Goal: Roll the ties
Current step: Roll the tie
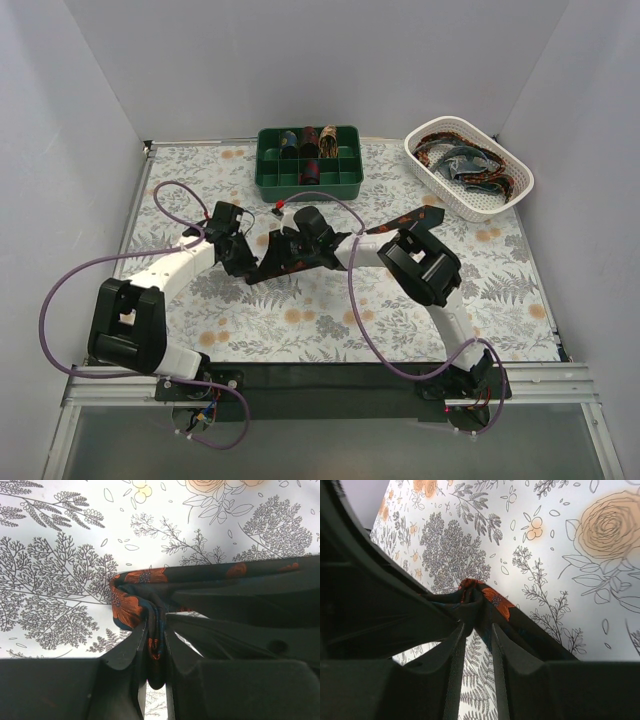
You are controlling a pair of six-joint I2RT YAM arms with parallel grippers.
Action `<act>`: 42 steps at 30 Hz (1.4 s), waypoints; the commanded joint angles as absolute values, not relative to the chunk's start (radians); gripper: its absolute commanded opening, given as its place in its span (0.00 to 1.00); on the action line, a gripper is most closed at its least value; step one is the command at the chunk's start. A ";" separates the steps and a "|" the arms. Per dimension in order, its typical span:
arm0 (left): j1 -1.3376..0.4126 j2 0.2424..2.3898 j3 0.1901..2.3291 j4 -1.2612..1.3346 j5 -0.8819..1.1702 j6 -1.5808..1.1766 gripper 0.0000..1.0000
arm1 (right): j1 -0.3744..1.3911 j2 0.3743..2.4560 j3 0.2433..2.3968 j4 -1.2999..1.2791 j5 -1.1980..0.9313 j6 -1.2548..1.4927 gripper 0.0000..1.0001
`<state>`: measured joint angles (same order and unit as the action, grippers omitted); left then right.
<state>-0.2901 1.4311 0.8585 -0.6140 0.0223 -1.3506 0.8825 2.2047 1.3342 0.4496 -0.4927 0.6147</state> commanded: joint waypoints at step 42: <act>-0.313 1.456 0.879 -0.466 0.094 -1.417 0.47 | 0.804 1.959 1.120 0.488 -0.414 0.618 0.53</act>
<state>-0.3084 1.4925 0.8593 -0.4850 0.0906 -1.4113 0.8032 2.0010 1.1301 0.4530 -0.4213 0.6132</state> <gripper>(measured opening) 0.469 0.529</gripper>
